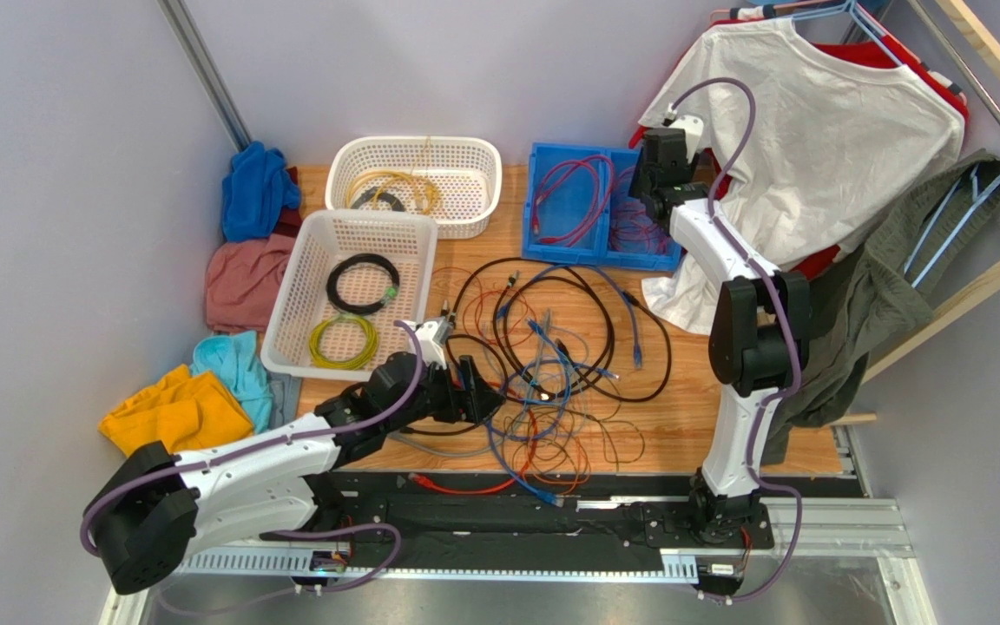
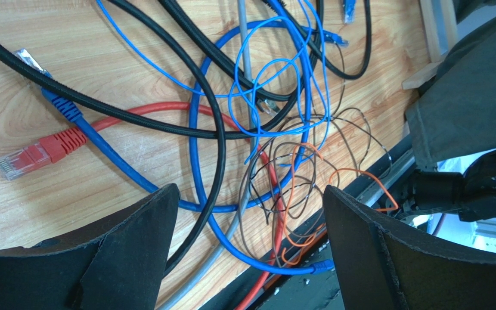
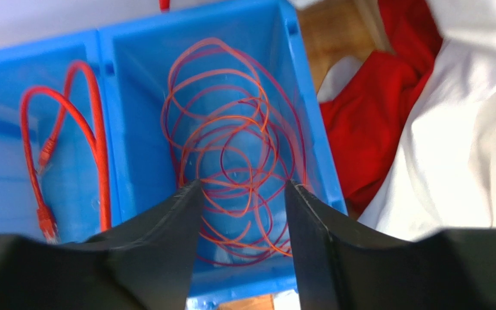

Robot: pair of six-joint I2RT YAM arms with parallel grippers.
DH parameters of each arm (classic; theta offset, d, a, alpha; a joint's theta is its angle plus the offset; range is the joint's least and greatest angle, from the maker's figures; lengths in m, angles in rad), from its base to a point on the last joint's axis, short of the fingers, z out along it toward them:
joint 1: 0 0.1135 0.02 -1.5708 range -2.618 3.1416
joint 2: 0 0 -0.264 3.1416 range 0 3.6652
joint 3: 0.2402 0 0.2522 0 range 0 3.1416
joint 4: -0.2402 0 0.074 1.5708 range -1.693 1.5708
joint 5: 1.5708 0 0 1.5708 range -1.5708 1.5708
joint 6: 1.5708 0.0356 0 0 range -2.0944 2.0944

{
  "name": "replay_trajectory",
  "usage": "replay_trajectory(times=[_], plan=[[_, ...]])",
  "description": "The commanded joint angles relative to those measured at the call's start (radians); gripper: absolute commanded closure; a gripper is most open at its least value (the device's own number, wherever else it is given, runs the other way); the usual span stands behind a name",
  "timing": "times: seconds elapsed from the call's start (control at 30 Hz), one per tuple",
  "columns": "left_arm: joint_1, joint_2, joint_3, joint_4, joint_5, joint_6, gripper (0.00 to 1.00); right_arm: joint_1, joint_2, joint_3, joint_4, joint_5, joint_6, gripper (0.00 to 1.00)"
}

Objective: Untangle the cables

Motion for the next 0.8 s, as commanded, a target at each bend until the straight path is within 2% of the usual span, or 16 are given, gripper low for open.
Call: replay_trajectory(times=[0.0, 0.1, 0.23, 0.3, 0.33, 0.4, 0.5, 0.53, 0.6, 0.63, 0.67, 0.7, 0.77], plan=[[0.002, -0.04, 0.017, 0.018, -0.01, -0.011, 0.1, 0.013, -0.044, 0.036, -0.054, 0.002, 0.026, 0.39], [0.002, -0.059, 0.019, 0.006, -0.013, -0.002, 0.1, 0.016, -0.117, -0.015, -0.036, 0.013, 0.04, 0.34], [0.002, -0.086, 0.049, -0.045, -0.056, 0.021, 0.1, 0.044, -0.239, -0.099, 0.024, 0.004, 0.087, 0.32], [0.002, -0.109, 0.057, -0.063, -0.068, 0.034, 0.09, 0.054, -0.346, -0.186, 0.05, -0.062, 0.136, 0.32], [0.002, -0.12, 0.065, -0.082, -0.074, 0.035, 0.09, 0.071, -0.387, -0.235, 0.108, -0.081, 0.202, 0.32], [0.002, -0.141, 0.074, -0.112, -0.097, 0.041, 0.08, 0.105, -0.513, -0.378, 0.182, -0.142, 0.233, 0.32], [0.002, -0.157, 0.1, -0.206, -0.148, 0.048, 0.02, 0.23, -0.65, -0.522, 0.251, -0.109, 0.209, 0.32], [0.002, -0.158, 0.115, -0.256, -0.185, 0.046, 0.01, 0.314, -0.68, -0.555, 0.271, -0.092, 0.193, 0.32], [0.002, -0.16, 0.132, -0.31, -0.215, 0.057, 0.01, 0.413, -0.781, -0.681, 0.276, 0.032, 0.144, 0.34], [0.002, -0.16, 0.152, -0.357, -0.241, 0.064, 0.01, 0.509, -0.815, -0.737, 0.348, 0.068, 0.123, 0.34], [0.002, -0.161, 0.161, -0.382, -0.254, 0.064, 0.01, 0.553, -0.852, -0.783, 0.364, 0.123, 0.114, 0.34], [0.002, -0.171, 0.171, -0.405, -0.269, 0.066, 0.01, 0.591, -0.916, -0.867, 0.375, 0.137, 0.118, 0.34], [0.004, -0.178, 0.203, -0.471, -0.308, 0.08, 0.01, 0.691, -1.001, -0.921, 0.351, 0.148, 0.132, 0.35]])
